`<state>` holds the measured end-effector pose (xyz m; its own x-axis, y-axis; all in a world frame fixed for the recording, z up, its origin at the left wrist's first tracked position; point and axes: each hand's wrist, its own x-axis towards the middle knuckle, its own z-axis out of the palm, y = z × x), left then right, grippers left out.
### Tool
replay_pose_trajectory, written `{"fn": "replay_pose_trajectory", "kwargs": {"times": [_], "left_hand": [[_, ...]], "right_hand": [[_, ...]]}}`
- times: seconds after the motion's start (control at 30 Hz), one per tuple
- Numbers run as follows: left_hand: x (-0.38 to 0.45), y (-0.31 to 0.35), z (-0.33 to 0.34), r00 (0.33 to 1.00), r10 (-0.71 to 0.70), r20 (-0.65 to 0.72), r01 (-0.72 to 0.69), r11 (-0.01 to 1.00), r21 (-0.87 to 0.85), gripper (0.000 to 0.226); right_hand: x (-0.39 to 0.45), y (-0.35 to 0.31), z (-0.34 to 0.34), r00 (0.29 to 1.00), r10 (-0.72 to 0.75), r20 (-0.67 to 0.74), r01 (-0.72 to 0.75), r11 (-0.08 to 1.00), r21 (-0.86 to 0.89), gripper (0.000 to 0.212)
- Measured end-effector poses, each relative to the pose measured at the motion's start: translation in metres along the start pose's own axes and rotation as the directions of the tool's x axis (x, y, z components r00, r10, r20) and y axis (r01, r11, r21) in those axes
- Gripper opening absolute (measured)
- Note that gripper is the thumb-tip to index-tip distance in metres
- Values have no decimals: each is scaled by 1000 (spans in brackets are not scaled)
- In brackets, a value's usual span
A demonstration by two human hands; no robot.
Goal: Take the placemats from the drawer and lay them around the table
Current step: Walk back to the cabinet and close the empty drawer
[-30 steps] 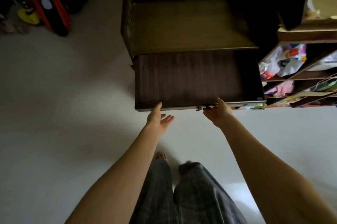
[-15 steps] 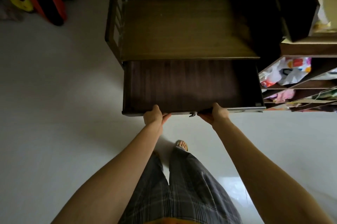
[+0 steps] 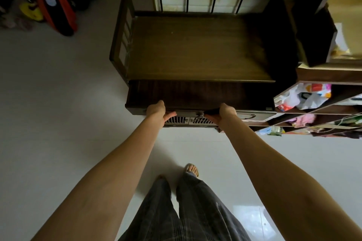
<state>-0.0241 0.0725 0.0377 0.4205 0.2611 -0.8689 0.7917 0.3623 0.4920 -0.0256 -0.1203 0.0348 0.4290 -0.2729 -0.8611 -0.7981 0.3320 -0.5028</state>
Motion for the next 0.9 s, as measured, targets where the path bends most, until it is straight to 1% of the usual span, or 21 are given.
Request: {"fn": "replay_pose_trajectory", "kwargs": {"times": [0.1, 0.23, 0.33, 0.43, 0.47, 0.53, 0.57, 0.63, 0.7, 0.73, 0.83, 0.9], "left_hand": [[3, 12, 5, 1000, 6, 26, -6, 1000, 8, 37], [9, 26, 12, 999, 24, 42, -23, 999, -26, 41], [13, 34, 17, 998, 25, 57, -22, 998, -56, 42], [13, 38, 19, 996, 6, 93, 7, 990, -139, 40], [11, 39, 21, 993, 1, 116, 20, 984, -178, 40], [9, 38, 25, 989, 2, 146, 32, 973, -229, 49], [8, 39, 27, 990, 9, 140, 23, 974, -227, 58], [6, 40, 33, 995, 34, 95, -15, 981, -195, 71], [3, 41, 39, 998, 46, 43, -38, 985, -170, 70], [3, 41, 42, 999, 48, 24, -43, 985, -166, 68], [5, 42, 47, 998, 59, 9, -56, 982, -178, 62], [8, 43, 48, 998, 54, 35, -46, 980, -196, 57]], "right_hand": [[5, -13, 6, 1000, 2, -1, -2, 1000, 1, 15], [10, -29, 13, 1000, 21, -1, -21, 1000, 8, 22], [16, -39, 17, 1000, 26, 9, -26, 1000, 14, 17], [17, -44, 20, 999, 20, 38, -23, 998, 56, 16], [18, -43, 20, 998, 18, 60, -24, 995, 101, 18], [18, -39, 20, 987, 41, 158, -81, 963, 257, 29], [20, -36, 19, 976, 38, 213, -103, 948, 301, 37], [27, -33, 19, 966, 19, 258, -93, 956, 277, 58], [33, -35, 20, 974, 23, 225, -74, 972, 223, 81], [36, -37, 21, 981, 28, 191, -67, 977, 201, 85], [38, -48, 27, 996, 16, 89, -28, 990, 139, 77], [40, -53, 31, 997, -5, 75, -2, 996, 92, 72]]}}
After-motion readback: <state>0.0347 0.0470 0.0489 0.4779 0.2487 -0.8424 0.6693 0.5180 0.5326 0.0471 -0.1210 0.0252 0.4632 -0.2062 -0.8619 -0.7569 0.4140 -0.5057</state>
